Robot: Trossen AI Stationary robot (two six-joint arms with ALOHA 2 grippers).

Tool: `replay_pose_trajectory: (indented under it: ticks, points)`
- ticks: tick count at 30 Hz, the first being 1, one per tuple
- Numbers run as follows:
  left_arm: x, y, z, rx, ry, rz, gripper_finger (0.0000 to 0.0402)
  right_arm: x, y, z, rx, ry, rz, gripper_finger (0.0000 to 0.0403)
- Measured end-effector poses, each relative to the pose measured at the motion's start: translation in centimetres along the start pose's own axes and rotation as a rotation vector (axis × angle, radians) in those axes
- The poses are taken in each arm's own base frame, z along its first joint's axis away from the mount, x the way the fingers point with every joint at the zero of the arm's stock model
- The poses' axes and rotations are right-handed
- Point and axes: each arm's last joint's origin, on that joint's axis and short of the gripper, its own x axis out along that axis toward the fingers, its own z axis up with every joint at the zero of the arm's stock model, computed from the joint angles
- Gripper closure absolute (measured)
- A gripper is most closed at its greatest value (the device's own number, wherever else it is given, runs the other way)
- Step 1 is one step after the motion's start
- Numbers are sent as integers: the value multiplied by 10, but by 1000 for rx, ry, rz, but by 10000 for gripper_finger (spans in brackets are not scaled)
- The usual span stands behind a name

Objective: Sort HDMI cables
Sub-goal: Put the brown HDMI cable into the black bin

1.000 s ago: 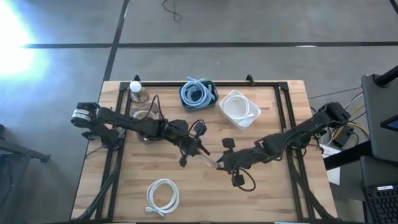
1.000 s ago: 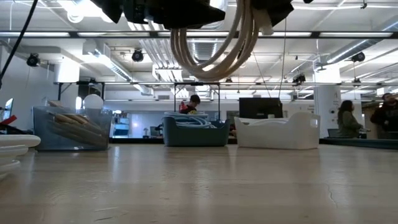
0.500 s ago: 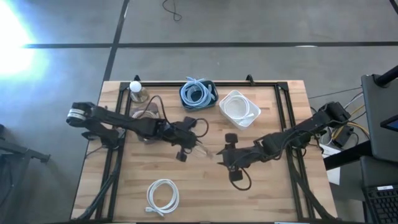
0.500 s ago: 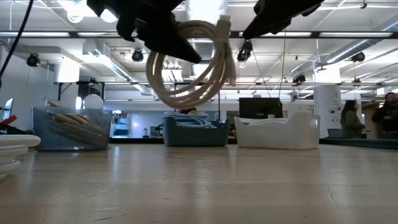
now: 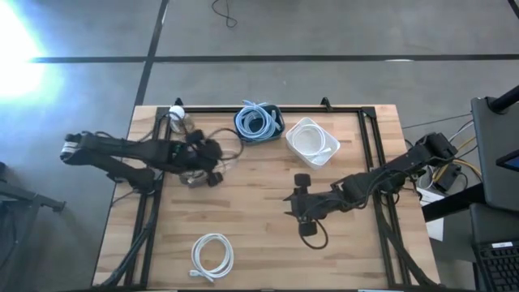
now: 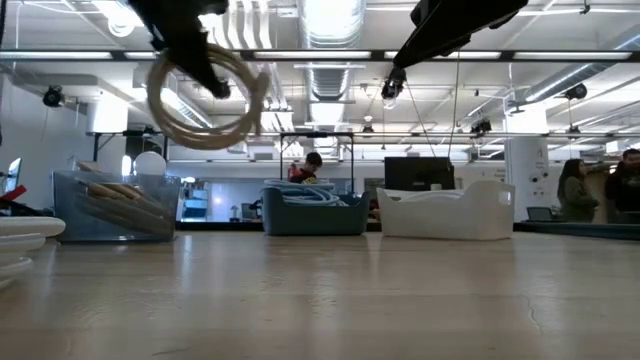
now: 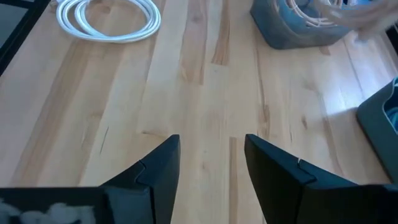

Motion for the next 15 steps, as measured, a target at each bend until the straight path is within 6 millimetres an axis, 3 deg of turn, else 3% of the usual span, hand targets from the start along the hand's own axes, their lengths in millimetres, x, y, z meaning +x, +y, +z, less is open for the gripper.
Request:
replay_pose_trajectory:
  ticks: [6,15]
  points:
    - [-18,28,-20,-268,79,67,395,0,0,0,-64,-1,0,227]
    - [-3,33,-46,-521,200,48,389,0,-7,7,-186,-16,-11,223]
